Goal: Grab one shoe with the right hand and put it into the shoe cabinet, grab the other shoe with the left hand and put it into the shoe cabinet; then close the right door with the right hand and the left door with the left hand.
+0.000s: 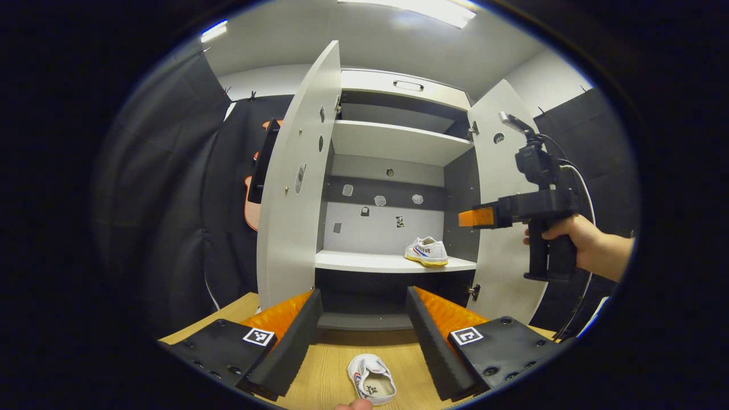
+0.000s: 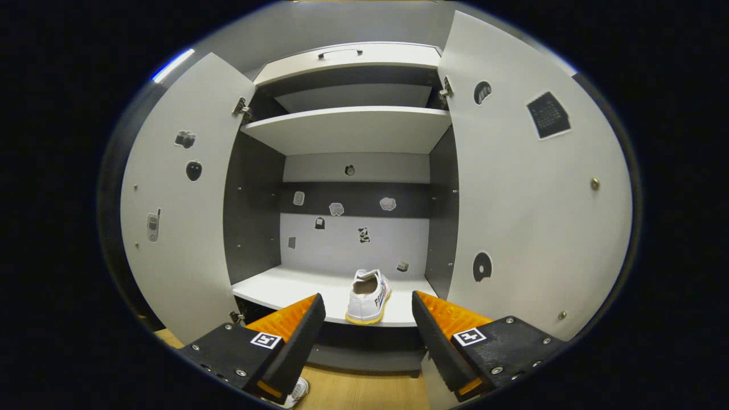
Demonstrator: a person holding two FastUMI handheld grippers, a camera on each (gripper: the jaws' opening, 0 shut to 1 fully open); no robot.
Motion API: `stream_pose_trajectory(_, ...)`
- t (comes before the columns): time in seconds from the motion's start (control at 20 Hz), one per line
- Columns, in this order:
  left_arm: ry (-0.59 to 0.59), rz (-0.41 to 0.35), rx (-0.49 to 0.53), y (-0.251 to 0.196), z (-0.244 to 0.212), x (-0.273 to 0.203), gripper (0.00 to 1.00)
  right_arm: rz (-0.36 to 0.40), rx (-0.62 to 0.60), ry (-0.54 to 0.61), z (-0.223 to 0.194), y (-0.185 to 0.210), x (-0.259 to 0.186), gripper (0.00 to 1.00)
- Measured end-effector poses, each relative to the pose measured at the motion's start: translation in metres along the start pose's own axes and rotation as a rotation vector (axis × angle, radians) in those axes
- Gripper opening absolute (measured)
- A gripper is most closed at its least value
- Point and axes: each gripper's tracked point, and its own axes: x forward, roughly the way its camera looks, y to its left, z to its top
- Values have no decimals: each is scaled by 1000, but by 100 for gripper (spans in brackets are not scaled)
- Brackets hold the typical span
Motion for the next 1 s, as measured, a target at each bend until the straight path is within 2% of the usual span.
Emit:
stream_pose_trajectory(0.15, 11, 4, 10, 1, -1, -1, 96, -23, 18, -44, -22, -6, -39, 94)
stream_pose_trajectory(0.3, 26, 3, 29, 0, -7, -4, 96, -33, -3, -34, -58, -10, -69, 94)
stream_pose_trajectory(0.4, 56, -1, 41, -2, -19, -4, 99, -32, 9, -46, -73, -7, -87, 94)
stream_pose_trajectory(0.45, 77, -3, 44, -3, -27, -5, 96, -37, 12, -53, -81, -7, -96, 94)
stream_pose_trajectory(0.5, 97, -4, 40, -5, -35, -6, 99, -44, 16, -61, -87, -6, -103, 94)
stream_pose_trajectory(0.55, 119, -6, 34, -7, -42, -6, 96, -47, 22, -68, -91, -4, -110, 94)
stream_pose_trajectory(0.6, 140, -3, 32, -7, -49, -6, 99, -44, 27, -72, -93, -2, -116, 94)
stream_pose_trajectory(0.75, 193, -21, 37, -12, -68, 1, 97, -50, 9, -89, -93, -2, -125, 94)
stream_pose_trajectory(0.8, 218, -30, 41, -13, -80, 4, 99, -48, 4, -90, -93, -1, -126, 94)
stream_pose_trajectory(0.85, 249, -40, 42, -14, -93, 8, 96, -44, 1, -92, -94, 0, -127, 94)
stream_pose_trajectory(1.0, 374, -59, 52, -10, -147, 22, 97, -41, -8, -86, -95, -3, -128, 94)
